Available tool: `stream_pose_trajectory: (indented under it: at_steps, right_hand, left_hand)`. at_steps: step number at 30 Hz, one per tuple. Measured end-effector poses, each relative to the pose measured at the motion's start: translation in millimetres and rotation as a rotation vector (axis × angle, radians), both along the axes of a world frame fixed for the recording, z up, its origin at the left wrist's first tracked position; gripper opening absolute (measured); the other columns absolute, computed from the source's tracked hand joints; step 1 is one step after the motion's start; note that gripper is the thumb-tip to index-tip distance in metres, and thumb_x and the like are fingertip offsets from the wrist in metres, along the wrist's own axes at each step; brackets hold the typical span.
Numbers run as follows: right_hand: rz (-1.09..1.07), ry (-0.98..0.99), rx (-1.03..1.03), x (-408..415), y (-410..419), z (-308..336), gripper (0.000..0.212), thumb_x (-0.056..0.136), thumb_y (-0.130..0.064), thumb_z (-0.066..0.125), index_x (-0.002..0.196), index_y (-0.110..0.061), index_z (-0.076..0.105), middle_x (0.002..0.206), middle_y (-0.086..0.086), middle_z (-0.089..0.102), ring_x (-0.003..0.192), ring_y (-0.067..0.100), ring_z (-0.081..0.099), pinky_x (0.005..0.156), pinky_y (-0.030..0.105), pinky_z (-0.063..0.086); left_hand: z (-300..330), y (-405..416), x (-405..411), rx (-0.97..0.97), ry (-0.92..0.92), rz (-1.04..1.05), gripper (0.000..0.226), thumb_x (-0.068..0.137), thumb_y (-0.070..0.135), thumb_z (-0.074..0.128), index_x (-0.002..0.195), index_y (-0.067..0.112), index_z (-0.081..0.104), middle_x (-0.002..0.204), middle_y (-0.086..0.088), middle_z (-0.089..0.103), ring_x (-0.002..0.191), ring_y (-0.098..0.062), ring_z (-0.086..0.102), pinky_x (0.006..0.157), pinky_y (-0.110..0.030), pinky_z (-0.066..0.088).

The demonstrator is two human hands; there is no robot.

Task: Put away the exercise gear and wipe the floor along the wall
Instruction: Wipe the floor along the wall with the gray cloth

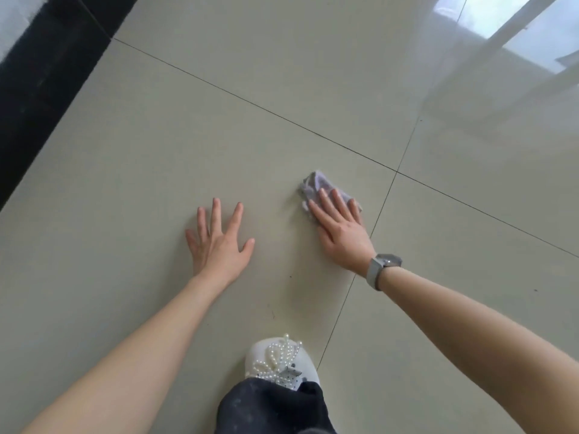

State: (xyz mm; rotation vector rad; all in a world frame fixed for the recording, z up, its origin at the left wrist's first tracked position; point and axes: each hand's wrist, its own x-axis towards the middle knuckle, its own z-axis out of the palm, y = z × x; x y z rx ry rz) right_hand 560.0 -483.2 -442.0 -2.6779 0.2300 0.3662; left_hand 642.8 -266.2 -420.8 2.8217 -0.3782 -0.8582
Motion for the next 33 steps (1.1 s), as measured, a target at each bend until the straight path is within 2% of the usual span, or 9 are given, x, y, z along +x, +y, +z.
stream_pose_trajectory:
  at_steps: [3, 5, 7, 12, 14, 19, 21, 27, 33]
  right_hand:
    - [0.669, -0.054, 0.004, -49.3, 4.7, -7.9, 0.049, 0.091, -0.03, 0.036, 0.139, -0.028, 0.037, 0.151, -0.002, 0.031, 0.142, 0.022, 0.018, 0.115, 0.045, 0.01]
    - [0.853, -0.091, -0.018, -45.1, -28.5, -9.8, 0.049, 0.09, -0.029, 0.039, 0.139, -0.03, 0.037, 0.149, -0.004, 0.033, 0.141, 0.018, 0.024, 0.115, 0.04, 0.013]
    - [0.584, -0.1, -0.086, -23.3, -60.8, -12.2, 0.05, 0.09, -0.031, 0.035, 0.139, -0.03, 0.035, 0.15, -0.002, 0.032, 0.14, 0.019, 0.024, 0.115, 0.039, 0.013]
    - [-0.591, 0.074, -0.016, 74.7, -88.1, 0.1, 0.054, 0.095, -0.029, 0.028, 0.146, -0.029, 0.013, 0.158, -0.002, -0.002, 0.145, 0.018, -0.008, 0.116, 0.039, -0.01]
    - [-0.551, 0.066, -0.008, 101.5, -53.1, -1.4, 0.055, 0.095, -0.027, 0.029, 0.147, -0.027, 0.011, 0.157, -0.001, -0.003, 0.145, 0.018, -0.009, 0.115, 0.041, -0.012]
    - [0.258, -0.108, 0.04, 107.3, 18.8, -20.1, 0.051, 0.091, -0.032, 0.024, 0.138, -0.024, 0.04, 0.149, 0.001, 0.035, 0.14, 0.027, 0.028, 0.114, 0.046, 0.015]
    - [0.203, -0.066, 0.02, 110.2, -7.9, -16.9, 0.054, 0.09, -0.034, 0.018, 0.141, -0.027, 0.034, 0.152, -0.001, 0.028, 0.142, 0.024, 0.021, 0.116, 0.043, 0.013]
    - [-0.733, 0.261, 0.04, 125.2, -91.9, 10.7, 0.064, 0.093, -0.024, 0.031, 0.148, -0.021, -0.002, 0.156, 0.004, -0.014, 0.143, 0.026, -0.016, 0.116, 0.044, -0.011]
    - [-0.373, 0.39, 0.172, 176.0, -18.7, 27.7, 0.069, 0.093, -0.033, 0.032, 0.147, -0.02, -0.008, 0.154, 0.003, -0.023, 0.141, 0.027, -0.023, 0.114, 0.047, -0.01]
  left_hand:
    - [-6.1, -12.3, 0.1, 0.034, 0.007, -0.049, 0.075, 0.088, 0.05, 0.047, 0.146, 0.035, 0.003, 0.156, -0.002, -0.017, 0.142, -0.03, -0.015, 0.113, -0.057, 0.003]
    - [-9.0, -13.5, 0.1, 0.062, 0.022, -0.071, 0.077, 0.087, 0.053, 0.047, 0.146, 0.036, 0.001, 0.156, -0.002, -0.018, 0.142, -0.03, -0.017, 0.113, -0.057, 0.001]
    - [-10.9, -13.3, 0.9, 0.081, 0.019, -0.087, 0.078, 0.086, 0.056, 0.046, 0.146, 0.036, 0.001, 0.156, -0.002, -0.018, 0.142, -0.029, -0.017, 0.113, -0.056, 0.001]
    - [-9.7, -12.6, 4.1, 0.111, -0.054, -0.104, 0.077, 0.079, 0.061, 0.053, 0.144, 0.039, 0.018, 0.157, -0.001, 0.001, 0.142, -0.029, -0.002, 0.112, -0.053, 0.011]
    - [-9.7, -10.0, 7.5, 0.097, -0.095, -0.124, 0.07, 0.077, 0.059, 0.056, 0.139, 0.037, 0.033, 0.153, -0.005, 0.02, 0.137, -0.03, 0.014, 0.105, -0.054, 0.022]
    - [2.1, -3.8, 36.9, 0.051, -0.105, -0.147, 0.051, 0.082, 0.035, 0.055, 0.129, 0.018, 0.049, 0.136, -0.01, 0.045, 0.123, -0.033, 0.039, 0.097, -0.046, 0.038]
    - [14.9, 0.5, 50.4, 0.084, -0.056, -0.151, 0.051, 0.088, 0.031, 0.053, 0.135, 0.017, 0.041, 0.142, -0.01, 0.037, 0.131, -0.029, 0.032, 0.102, -0.043, 0.034]
    - [74.8, -6.0, 133.8, 0.239, -0.012, -0.204, 0.056, 0.092, 0.037, 0.044, 0.144, 0.024, 0.025, 0.153, -0.006, 0.021, 0.14, -0.025, 0.017, 0.111, -0.041, 0.025]
    - [154.7, -43.8, 215.7, 0.188, -0.167, -0.389, 0.055, 0.094, 0.034, 0.04, 0.144, 0.023, 0.022, 0.153, -0.005, 0.019, 0.141, -0.023, 0.018, 0.11, -0.042, 0.026]
